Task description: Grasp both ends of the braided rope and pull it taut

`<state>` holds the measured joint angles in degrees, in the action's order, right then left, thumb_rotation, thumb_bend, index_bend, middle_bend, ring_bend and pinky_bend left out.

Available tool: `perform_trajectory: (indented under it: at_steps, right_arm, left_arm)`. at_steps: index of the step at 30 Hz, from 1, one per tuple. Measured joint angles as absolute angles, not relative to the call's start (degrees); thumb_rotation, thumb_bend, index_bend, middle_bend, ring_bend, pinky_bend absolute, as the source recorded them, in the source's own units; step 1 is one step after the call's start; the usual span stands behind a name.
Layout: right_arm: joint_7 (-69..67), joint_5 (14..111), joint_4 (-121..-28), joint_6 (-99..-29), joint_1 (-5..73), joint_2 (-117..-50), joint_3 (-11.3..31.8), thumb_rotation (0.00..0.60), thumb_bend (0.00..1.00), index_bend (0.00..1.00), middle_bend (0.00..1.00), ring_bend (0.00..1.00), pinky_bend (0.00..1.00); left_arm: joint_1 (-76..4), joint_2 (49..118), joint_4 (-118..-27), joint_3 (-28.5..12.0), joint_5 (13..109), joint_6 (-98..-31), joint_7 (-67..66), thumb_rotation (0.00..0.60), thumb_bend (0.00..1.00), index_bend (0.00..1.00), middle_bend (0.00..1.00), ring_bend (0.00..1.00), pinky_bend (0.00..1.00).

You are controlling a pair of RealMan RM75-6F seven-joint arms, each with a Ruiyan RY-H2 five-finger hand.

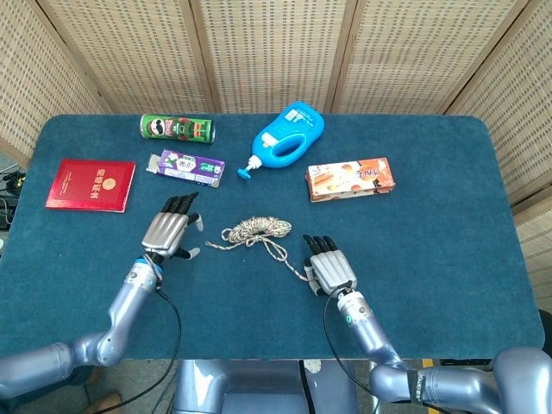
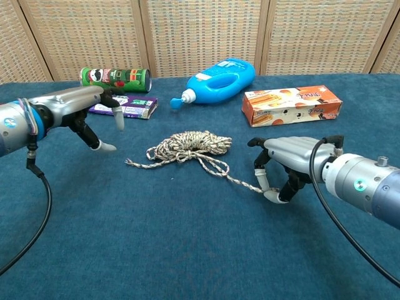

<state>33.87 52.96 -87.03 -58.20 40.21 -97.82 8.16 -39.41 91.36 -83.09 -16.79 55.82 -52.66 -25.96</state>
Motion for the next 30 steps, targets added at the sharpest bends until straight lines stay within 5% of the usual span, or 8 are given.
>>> perform_trajectory:
  at_steps: [30]
  right_arm:
    - [34.16,51.34,-87.03,-57.9,41.37,-98.3,8.15,0.6,0.44,0.66,0.0,0.0,0.04]
  left_arm:
    - [-49.3,100.01,-71.64,-12.97,42.45,-49.09,-34.27,0.6,0.32,0.51,0.0,0.0,0.0]
